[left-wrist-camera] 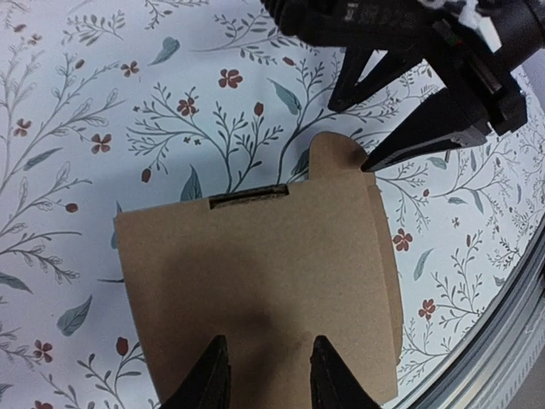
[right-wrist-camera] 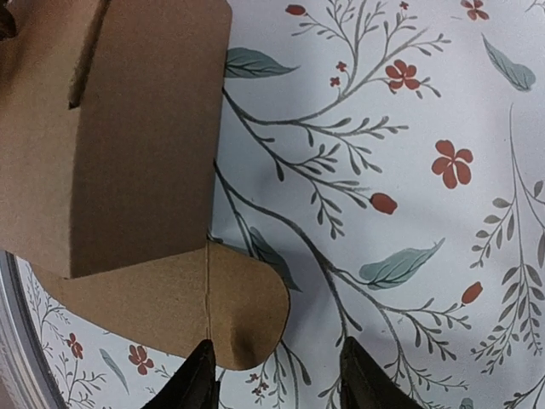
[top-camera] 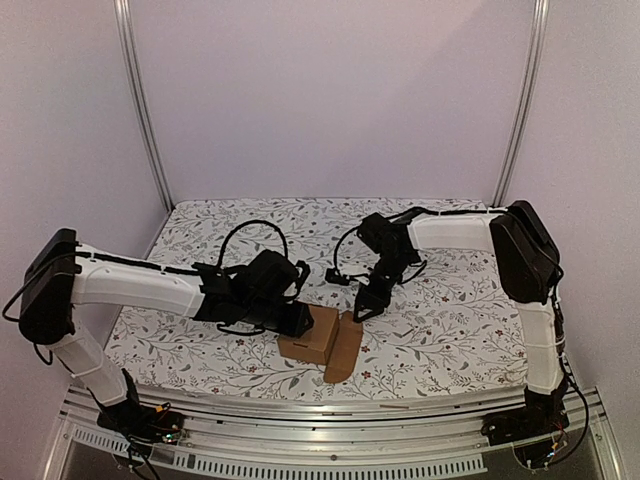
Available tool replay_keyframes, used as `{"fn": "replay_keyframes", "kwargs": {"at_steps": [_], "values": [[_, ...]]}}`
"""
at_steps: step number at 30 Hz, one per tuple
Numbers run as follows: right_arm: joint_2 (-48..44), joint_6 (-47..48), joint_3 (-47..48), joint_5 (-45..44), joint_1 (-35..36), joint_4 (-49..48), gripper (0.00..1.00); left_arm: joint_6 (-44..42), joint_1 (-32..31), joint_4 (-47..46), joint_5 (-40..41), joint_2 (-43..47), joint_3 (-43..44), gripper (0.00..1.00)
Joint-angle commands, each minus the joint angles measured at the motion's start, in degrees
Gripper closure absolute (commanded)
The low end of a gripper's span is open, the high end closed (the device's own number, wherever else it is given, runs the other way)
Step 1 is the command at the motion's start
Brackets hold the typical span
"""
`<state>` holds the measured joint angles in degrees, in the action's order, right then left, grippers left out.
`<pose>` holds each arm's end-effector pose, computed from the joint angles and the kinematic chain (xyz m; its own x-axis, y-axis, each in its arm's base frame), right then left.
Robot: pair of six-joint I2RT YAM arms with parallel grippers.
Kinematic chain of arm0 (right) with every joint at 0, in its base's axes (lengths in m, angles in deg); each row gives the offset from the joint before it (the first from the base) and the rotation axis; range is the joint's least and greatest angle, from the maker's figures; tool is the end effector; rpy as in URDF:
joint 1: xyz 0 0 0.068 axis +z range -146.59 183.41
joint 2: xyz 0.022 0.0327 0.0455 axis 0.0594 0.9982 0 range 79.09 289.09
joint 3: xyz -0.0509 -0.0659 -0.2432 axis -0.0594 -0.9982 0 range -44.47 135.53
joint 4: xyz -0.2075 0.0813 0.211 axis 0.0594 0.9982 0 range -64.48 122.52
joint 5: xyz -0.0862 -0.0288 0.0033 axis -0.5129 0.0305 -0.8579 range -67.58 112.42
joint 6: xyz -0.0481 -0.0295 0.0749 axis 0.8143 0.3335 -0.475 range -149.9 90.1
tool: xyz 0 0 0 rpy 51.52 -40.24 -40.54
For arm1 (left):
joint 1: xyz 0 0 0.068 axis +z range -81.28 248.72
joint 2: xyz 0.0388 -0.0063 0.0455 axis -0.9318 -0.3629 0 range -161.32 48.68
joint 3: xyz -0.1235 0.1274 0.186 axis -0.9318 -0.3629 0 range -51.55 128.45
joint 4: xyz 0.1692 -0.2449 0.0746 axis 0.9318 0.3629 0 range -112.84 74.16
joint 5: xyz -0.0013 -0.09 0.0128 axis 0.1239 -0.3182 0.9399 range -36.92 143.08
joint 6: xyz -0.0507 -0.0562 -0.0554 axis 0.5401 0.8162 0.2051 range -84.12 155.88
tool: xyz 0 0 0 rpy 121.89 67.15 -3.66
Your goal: Fold the paper box
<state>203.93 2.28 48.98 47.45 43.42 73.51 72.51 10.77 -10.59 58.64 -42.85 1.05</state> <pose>0.3374 0.3301 0.0672 -0.2950 -0.8778 -0.3775 -0.9446 0.2083 0.2538 0.2146 -0.3274 0.1004 -0.8159 0.1842 -0.5481 0.4045 0.8591 -0.3134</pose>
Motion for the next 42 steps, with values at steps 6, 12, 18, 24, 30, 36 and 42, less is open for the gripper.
{"fn": "replay_keyframes", "kwargs": {"at_steps": [6,12,18,24,30,36,42], "values": [[1.7,0.5,-0.1,7.0,0.1,3.2,0.67,-2.0,-0.1,5.4,1.8,-7.1,4.8,0.68],[-1.9,4.4,-4.7,12.6,0.7,2.5,0.67,-1.0,-0.1,5.0,2.4,-7.2,3.3,0.68],[-5.4,7.3,-7.1,11.3,2.5,0.8,0.64,-0.9,0.0,3.8,2.6,-7.9,2.0,0.69],[-5.6,8.6,-7.5,9.2,6.3,0.2,0.62,-0.6,0.1,2.6,1.7,-9.5,1.8,0.69],[-7.2,11.4,-10.5,5.5,10.6,-1.8,0.6,0.0,0.1,1.1,1.1,-10.6,1.2,0.69],[-9.1,11.5,-13.6,2.4,12.8,-6.1,0.59,0.4,0.1,0.2,0.6,-11.4,0.9,0.69],[-12.7,9.0,-15.9,-3.1,16.5,-10.8,0.61,0.9,0.2,-0.3,0.5,-12.0,0.5,0.69]]}}
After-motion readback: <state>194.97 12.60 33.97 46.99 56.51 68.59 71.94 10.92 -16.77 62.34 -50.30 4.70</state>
